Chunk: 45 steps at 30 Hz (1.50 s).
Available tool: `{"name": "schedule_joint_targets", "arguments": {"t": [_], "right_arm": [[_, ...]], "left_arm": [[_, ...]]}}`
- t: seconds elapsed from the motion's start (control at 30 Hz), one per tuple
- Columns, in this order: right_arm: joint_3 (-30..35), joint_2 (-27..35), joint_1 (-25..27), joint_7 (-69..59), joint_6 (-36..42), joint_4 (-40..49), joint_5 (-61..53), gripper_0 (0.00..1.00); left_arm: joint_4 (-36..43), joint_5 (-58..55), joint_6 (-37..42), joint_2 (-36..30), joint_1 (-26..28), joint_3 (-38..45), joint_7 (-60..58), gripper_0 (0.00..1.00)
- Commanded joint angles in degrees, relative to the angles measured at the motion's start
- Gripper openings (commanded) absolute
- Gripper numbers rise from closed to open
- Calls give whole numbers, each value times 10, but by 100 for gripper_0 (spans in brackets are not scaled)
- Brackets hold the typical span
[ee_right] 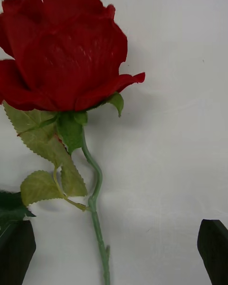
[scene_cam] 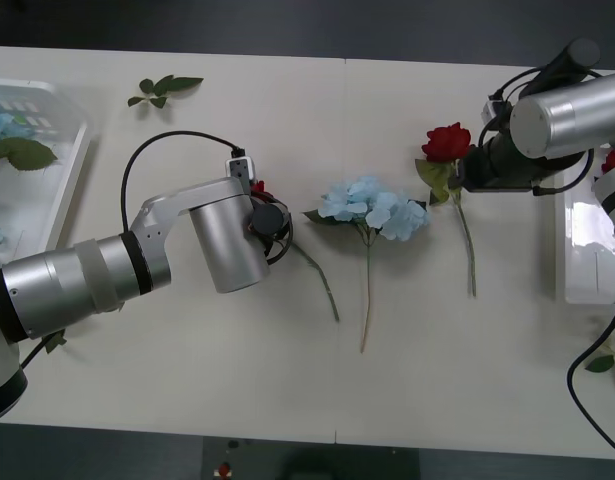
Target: Put the red flowers into the right box and the blue flowers into the left box
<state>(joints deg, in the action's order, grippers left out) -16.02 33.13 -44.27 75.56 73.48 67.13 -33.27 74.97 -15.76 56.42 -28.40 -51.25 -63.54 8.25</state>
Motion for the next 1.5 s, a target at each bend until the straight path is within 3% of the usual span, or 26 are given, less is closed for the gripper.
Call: {"name": "schedule_joint_targets", "arguments": {"t": [0.03, 0.1, 0.2, 0.37, 0.5, 0.57, 1.03, 1.47, 1.5], "right_arm": [[-9, -5, -13, 10, -5, -2, 7, 100], [-9, -10, -13, 16, -14, -12, 7, 100], [-9, -16, -13, 27, -29, -29, 7, 100], [-9, -22, -13, 41, -41, -46, 13, 100], [-9, -26, -13, 53, -46, -54, 14, 100], [-9, -28, -13, 57, -47, -55, 17, 100], [-9, -51, -14, 81, -76, -89, 29, 100], [-9, -69, -14, 83, -104, -107, 39, 100], [-9, -69, -14, 84, -104, -107, 39, 94]], "left_arm": [[2, 2, -7, 10, -18, 2, 2, 100], [2, 5, -7, 10, -18, 2, 7, 92], [2, 21, -7, 12, -18, -4, 15, 70], [2, 35, -7, 12, -18, -15, 17, 49], [1, 35, -7, 12, -18, -16, 21, 11], [1, 36, -7, 12, -18, -16, 21, 2], [19, 44, 4, -9, -18, 0, 26, 0], [193, -19, 65, -120, -17, 76, 95, 0], [215, -36, 65, -131, -17, 90, 114, 0]]}}
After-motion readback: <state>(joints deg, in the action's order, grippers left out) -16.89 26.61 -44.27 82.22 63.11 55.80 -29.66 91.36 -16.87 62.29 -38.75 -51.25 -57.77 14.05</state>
